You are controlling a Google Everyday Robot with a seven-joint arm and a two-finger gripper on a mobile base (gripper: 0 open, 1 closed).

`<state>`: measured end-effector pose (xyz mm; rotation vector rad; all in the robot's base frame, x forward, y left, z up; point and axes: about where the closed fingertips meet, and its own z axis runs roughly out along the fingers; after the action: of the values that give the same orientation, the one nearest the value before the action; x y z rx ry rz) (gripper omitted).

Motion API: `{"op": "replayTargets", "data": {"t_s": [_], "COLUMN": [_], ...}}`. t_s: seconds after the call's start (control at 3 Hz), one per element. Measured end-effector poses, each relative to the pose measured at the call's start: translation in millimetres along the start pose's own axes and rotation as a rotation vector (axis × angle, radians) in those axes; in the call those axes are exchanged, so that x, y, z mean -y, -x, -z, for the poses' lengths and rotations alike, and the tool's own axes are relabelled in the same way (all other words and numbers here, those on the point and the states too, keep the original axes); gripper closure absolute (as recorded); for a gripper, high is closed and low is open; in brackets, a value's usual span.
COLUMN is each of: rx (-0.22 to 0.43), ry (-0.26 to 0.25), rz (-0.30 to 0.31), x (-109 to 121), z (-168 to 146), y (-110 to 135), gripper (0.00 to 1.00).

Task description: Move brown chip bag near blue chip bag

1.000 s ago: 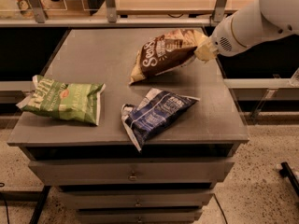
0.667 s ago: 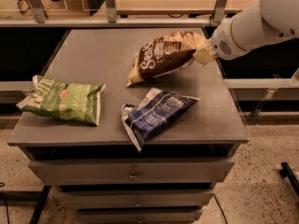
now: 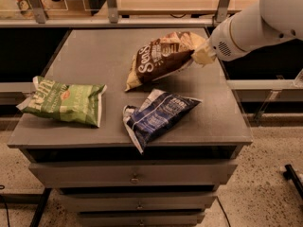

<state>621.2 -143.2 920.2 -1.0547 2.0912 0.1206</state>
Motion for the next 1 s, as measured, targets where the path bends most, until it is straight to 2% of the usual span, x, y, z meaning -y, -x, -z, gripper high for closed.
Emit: {"op": "replayTargets", "data": {"t_s": [0.67, 1.0], "rx": [0.000, 0.001], "ry": [0.002, 0.003], "rz": [0.005, 0.007], "x": [-2.4, -3.6], "z": [-0.2, -0.2], "y": [2.3, 3.3], "gripper": [0.14, 0.00]}}
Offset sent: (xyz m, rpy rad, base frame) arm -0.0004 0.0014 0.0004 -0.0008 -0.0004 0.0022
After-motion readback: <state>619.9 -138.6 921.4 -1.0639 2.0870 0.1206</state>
